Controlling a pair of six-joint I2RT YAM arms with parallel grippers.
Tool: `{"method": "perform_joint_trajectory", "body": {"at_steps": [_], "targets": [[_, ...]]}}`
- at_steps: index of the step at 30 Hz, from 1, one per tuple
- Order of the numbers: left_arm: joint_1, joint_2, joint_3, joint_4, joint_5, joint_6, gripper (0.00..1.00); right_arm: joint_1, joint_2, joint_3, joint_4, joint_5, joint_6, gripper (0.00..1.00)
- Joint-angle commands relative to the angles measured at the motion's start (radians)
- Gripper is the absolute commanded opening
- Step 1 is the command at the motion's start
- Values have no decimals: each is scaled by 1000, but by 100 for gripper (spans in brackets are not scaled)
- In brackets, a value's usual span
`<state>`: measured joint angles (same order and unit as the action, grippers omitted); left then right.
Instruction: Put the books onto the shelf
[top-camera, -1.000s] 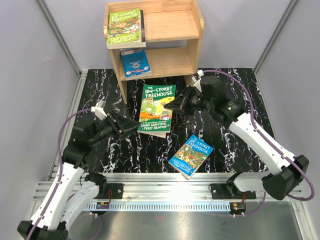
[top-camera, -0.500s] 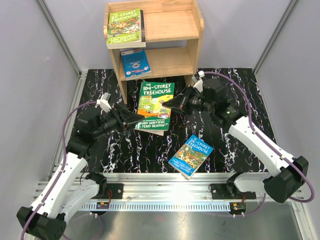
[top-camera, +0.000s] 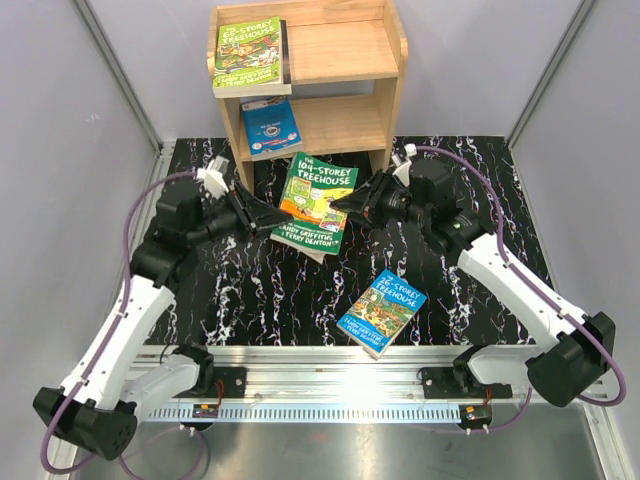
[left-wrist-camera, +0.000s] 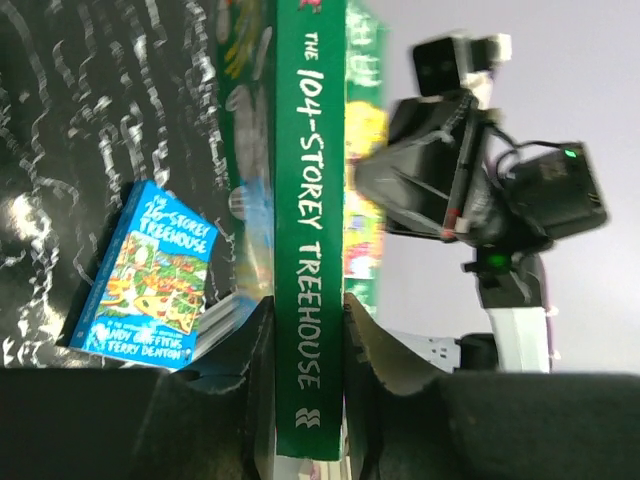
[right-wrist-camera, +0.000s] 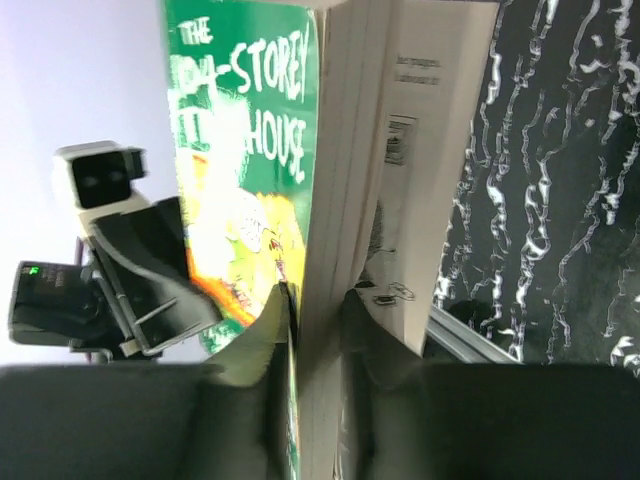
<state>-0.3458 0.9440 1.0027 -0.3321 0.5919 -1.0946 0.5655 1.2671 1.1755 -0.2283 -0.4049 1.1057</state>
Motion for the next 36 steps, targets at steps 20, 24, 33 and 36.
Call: {"method": "perform_joint_trajectory", "body": {"at_steps": [20,24,33,36], "targets": [[244,481,915,455,338,-174,0,1,-340,-42,-318,113,-205,99],[320,568,1043,440,289,-237,0,2,-383,-88,-327,118,-187,99],[438,860,1353,349,305,-309,0,2,-400,-119,-353,127,-193,100],[456,889,1340,249,284,-249,3,2,-403,-129,-353,127,-191,99]]}}
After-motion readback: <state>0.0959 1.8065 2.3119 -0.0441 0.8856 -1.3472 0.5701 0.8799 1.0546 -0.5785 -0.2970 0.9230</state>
